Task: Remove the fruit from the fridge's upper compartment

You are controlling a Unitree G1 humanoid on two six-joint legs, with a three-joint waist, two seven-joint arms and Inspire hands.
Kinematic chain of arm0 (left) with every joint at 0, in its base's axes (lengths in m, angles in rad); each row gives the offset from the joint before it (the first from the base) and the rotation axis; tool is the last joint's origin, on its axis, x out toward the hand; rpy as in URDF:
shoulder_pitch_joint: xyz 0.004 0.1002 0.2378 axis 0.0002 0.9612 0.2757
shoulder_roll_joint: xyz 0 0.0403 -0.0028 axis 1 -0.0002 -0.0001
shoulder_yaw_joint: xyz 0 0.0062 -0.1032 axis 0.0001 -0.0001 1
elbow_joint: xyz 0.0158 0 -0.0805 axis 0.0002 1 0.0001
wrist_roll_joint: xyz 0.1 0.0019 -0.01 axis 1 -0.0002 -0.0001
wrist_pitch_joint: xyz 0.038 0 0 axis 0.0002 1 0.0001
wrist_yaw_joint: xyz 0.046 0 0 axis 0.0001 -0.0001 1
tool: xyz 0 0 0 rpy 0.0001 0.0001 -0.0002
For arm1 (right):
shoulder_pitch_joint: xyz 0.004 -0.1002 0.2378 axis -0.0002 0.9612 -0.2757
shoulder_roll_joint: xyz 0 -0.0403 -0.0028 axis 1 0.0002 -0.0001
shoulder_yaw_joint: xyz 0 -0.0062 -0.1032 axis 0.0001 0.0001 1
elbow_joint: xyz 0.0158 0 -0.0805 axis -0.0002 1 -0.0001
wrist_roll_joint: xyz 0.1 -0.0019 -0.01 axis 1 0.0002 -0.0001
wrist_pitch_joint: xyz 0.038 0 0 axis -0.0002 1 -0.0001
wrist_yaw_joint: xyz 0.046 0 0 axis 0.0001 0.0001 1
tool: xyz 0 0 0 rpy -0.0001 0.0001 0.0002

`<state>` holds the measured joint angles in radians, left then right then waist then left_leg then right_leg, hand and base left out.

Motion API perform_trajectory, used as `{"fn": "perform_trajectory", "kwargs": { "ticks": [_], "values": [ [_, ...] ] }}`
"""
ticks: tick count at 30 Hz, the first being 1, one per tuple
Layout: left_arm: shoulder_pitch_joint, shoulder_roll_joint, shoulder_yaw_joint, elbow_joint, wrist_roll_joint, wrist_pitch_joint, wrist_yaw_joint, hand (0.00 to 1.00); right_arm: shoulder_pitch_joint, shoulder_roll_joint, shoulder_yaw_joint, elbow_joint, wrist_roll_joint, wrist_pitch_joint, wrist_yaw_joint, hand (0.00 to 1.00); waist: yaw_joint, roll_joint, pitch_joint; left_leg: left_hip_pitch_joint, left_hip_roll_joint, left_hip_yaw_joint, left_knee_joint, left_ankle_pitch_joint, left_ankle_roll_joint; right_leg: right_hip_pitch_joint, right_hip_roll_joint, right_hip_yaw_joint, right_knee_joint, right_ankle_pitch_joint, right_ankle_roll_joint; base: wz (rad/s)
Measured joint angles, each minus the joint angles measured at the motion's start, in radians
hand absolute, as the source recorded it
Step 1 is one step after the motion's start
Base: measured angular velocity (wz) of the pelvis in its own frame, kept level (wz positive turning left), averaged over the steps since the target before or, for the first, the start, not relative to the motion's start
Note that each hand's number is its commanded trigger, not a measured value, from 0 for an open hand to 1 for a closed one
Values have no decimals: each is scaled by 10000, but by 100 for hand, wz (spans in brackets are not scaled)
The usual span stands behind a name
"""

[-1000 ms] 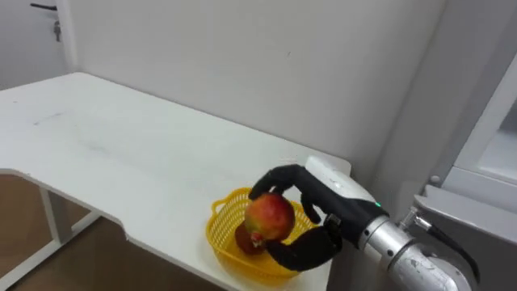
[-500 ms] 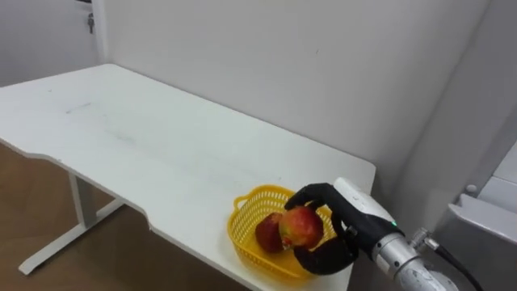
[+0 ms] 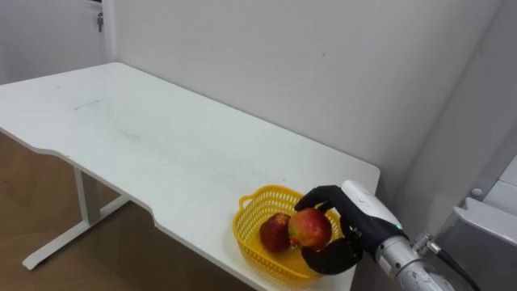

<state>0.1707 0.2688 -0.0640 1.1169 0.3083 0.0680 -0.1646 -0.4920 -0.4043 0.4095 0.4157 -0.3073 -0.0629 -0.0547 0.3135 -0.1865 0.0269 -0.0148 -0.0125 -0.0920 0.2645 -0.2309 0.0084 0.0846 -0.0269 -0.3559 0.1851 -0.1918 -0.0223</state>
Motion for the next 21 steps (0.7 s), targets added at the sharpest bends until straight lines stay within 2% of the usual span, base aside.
{"fn": "perform_trajectory", "kwargs": {
  "ticks": [1,3,4,15,21],
  "values": [
    [-1,0,2,-1,0,20,-1,0,-3,0,0,17,2,1,-3,74,10,-2,-4,-6,-2,-2,13,0,0,1,-4,-5,2,0,0,0],
    [-14,1,8,-7,-1,122,2,0,-6,0,0,94,9,4,-3,20,61,-10,-14,-3,-5,-4,13,1,1,1,-7,-6,2,0,0,0],
    [-29,2,18,-10,0,161,7,0,-6,0,0,153,10,16,-3,0,107,-16,-19,-2,-7,-5,19,2,2,2,-6,-6,2,0,0,0],
    [-25,2,22,-21,2,206,-10,0,-9,1,7,571,156,203,-15,0,254,-49,-42,16,-11,-147,64,9,1,32,-57,-41,4,0,1,1],
    [-28,16,21,-111,7,205,-35,0,-262,199,28,970,589,231,20,0,240,-50,-40,40,-7,-143,90,9,1,39,-61,-43,9,0,1,0]
  ]
}}
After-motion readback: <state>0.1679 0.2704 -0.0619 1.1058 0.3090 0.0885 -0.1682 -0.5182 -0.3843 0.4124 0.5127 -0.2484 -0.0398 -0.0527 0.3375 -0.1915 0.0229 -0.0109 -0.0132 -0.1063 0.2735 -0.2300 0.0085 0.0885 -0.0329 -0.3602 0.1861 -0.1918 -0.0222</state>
